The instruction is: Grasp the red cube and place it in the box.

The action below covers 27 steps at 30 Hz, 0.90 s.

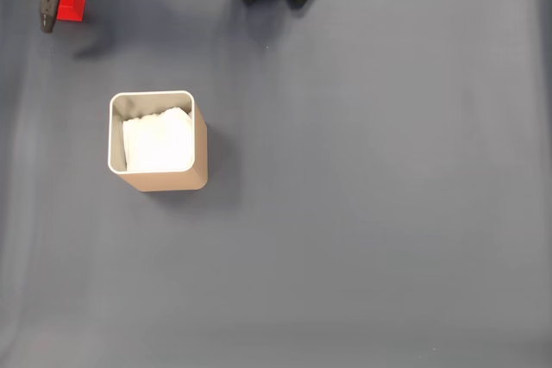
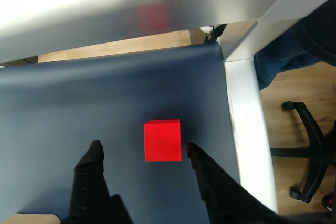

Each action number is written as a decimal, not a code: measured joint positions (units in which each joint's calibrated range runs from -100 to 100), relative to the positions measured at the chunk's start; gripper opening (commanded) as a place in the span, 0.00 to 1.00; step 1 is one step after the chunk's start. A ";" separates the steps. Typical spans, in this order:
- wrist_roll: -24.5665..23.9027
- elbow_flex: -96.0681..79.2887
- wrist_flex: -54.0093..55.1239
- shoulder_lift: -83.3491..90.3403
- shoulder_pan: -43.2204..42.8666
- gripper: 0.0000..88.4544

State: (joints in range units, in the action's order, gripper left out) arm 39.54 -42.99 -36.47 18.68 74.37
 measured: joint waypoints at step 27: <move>0.59 -2.00 6.66 -3.39 0.53 0.44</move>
State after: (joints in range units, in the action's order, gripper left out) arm 40.12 -44.99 -29.81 15.29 74.90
